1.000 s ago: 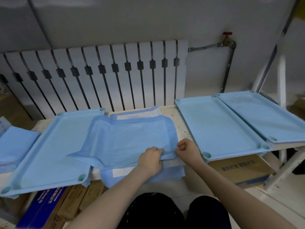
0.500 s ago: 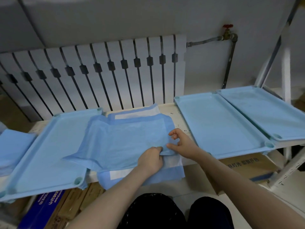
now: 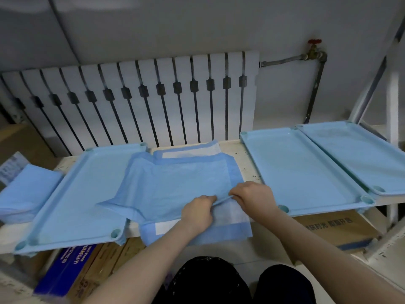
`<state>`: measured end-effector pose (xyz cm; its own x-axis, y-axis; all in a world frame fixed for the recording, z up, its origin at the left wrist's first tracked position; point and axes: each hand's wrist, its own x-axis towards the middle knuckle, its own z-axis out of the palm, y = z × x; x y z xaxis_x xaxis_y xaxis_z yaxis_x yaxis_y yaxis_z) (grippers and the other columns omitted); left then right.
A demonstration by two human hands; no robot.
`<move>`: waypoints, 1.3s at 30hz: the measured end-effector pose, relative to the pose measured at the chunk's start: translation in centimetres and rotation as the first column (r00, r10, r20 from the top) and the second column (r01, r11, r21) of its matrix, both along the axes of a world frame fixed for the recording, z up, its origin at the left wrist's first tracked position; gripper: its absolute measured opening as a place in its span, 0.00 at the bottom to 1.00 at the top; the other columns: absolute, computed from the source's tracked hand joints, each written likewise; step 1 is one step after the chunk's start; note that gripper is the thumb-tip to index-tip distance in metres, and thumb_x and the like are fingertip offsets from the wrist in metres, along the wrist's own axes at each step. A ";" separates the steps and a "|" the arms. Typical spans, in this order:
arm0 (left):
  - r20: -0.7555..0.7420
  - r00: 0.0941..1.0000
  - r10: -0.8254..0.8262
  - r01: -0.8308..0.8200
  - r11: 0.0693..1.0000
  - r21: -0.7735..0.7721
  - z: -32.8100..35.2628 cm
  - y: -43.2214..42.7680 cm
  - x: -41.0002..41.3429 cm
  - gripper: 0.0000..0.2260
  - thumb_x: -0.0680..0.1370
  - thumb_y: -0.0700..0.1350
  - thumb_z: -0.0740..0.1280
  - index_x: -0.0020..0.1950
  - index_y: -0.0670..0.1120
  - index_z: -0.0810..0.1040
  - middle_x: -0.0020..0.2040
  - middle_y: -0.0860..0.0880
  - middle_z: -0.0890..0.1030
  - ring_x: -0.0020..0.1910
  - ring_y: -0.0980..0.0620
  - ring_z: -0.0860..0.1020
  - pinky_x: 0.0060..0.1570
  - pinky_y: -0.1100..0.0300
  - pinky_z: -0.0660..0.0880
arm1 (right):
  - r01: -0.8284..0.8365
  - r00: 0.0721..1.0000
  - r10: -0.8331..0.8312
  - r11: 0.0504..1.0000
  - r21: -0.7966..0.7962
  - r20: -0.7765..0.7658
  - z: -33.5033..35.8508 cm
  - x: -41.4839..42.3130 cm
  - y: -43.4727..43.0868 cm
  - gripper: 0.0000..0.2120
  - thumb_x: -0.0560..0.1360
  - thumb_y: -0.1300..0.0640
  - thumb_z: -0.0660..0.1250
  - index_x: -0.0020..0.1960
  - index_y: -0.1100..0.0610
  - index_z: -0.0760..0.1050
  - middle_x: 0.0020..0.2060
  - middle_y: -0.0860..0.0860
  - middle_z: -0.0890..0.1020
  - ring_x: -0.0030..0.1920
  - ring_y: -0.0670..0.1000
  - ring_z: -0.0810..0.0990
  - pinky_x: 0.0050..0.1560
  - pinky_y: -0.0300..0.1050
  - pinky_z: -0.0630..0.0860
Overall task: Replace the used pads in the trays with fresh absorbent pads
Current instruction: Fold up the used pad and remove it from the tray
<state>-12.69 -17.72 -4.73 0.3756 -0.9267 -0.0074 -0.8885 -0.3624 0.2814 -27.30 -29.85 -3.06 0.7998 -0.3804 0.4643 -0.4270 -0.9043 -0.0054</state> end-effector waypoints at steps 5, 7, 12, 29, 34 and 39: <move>0.231 0.947 0.225 -0.257 0.959 0.119 1.0 5.6 6.9 0.17 0.78 0.42 0.56 0.65 0.51 0.73 0.64 0.47 0.76 0.64 0.46 0.74 0.60 0.53 0.72 | 0.155 0.971 -0.187 0.967 0.204 0.148 1.9 -0.1 -0.9 0.11 0.75 0.60 0.63 0.47 0.49 0.82 0.42 0.47 0.84 0.42 0.54 0.82 0.35 0.45 0.74; 0.299 0.898 0.323 -0.368 0.923 0.108 2.1 7.9 9.1 0.14 0.78 0.42 0.56 0.62 0.50 0.74 0.62 0.47 0.76 0.63 0.47 0.74 0.59 0.54 0.71 | 0.223 0.954 -0.276 0.916 0.335 0.120 2.8 0.2 -1.8 0.11 0.77 0.61 0.60 0.54 0.53 0.80 0.47 0.51 0.83 0.48 0.57 0.80 0.41 0.46 0.71; 0.354 0.859 0.369 -0.412 0.910 0.050 5.5 10.5 10.6 0.11 0.74 0.38 0.59 0.49 0.52 0.74 0.53 0.49 0.79 0.55 0.47 0.78 0.46 0.58 0.70 | 0.424 0.893 -0.448 0.801 0.422 -0.047 3.6 1.7 -1.9 0.12 0.72 0.68 0.56 0.52 0.58 0.72 0.49 0.56 0.80 0.50 0.59 0.76 0.47 0.49 0.73; 0.187 0.967 0.174 -0.136 0.970 -0.202 9.5 11.6 7.4 0.19 0.66 0.60 0.72 0.53 0.55 0.77 0.49 0.56 0.81 0.50 0.52 0.79 0.49 0.58 0.69 | -0.210 0.977 0.135 0.740 0.639 0.164 6.9 6.3 8.5 0.07 0.77 0.64 0.60 0.40 0.59 0.72 0.38 0.58 0.77 0.42 0.56 0.76 0.44 0.49 0.70; -0.435 0.900 -0.007 0.001 1.000 -0.015 6.4 12.9 6.8 0.50 0.53 0.69 0.76 0.71 0.53 0.67 0.68 0.59 0.70 0.67 0.60 0.69 0.68 0.56 0.67 | -0.119 0.964 -0.089 0.699 0.706 0.251 8.3 5.5 7.0 0.10 0.78 0.64 0.56 0.39 0.56 0.68 0.36 0.51 0.73 0.38 0.50 0.70 0.39 0.44 0.63; -0.556 0.831 -0.019 -0.140 0.960 -0.242 6.0 10.8 2.3 0.09 0.64 0.53 0.72 0.41 0.53 0.78 0.37 0.60 0.79 0.35 0.63 0.75 0.41 0.60 0.74 | -0.183 0.949 -0.063 0.690 0.700 0.310 9.3 5.5 6.5 0.19 0.70 0.74 0.53 0.34 0.51 0.69 0.34 0.48 0.75 0.38 0.48 0.72 0.38 0.40 0.67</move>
<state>-10.42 -6.95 1.24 0.4381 -0.8989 0.0091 -0.5356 -0.2528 0.8057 -21.82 -23.37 6.28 0.7085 -0.6478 0.2801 -0.2382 -0.5930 -0.7692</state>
